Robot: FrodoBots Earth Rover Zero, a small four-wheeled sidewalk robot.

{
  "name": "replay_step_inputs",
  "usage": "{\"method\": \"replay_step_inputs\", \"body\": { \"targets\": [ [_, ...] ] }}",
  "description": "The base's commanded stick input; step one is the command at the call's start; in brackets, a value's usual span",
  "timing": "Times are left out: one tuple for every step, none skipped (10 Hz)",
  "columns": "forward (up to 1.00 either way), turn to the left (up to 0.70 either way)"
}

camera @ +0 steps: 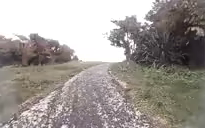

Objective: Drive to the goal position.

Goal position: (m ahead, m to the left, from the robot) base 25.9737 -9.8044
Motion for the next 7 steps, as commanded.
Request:
{"method": "replay_step_inputs", "body": {
  "targets": [
    [1.0,0.0],
    [1.0,0.0],
    [1.0,0.01],
    [1.0,0.01],
    [1.0,0.02],
    [1.0,0.03],
    [1.0,0.0]
  ]
}}
